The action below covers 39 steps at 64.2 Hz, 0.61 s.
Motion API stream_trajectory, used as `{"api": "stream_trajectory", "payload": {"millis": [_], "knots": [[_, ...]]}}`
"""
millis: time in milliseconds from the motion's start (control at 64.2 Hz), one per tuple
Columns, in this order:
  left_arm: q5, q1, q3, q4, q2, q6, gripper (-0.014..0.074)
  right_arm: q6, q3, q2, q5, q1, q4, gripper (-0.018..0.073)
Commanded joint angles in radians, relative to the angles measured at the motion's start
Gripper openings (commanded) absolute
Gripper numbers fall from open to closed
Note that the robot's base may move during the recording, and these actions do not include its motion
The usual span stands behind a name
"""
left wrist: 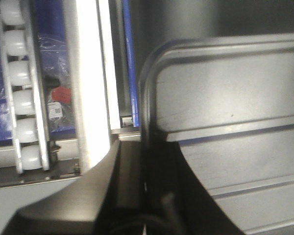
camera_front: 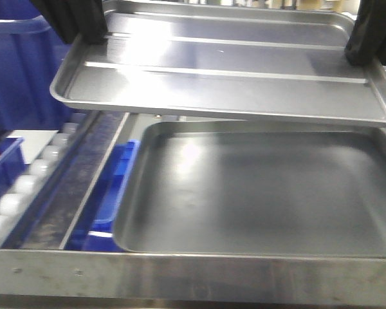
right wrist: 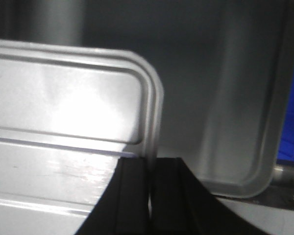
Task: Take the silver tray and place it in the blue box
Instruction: 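Hold the silver tray with both grippers while the base turns away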
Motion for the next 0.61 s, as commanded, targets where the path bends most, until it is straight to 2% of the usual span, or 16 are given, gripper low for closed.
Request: {"api": "stream_trajectory", "payload": {"millis": [0,592], "knots": [[0.116,0.002,-0.022,0.062,-0.034,0.008,-0.0105,-0.005,-0.033,-0.033,-0.007,-0.009,-0.088,0.0059],[0.116,0.002,-0.022,0.062,-0.034,0.008,-0.0105,-0.005,-0.033,-0.033,-0.007,-0.009,-0.088,0.0059]]}}
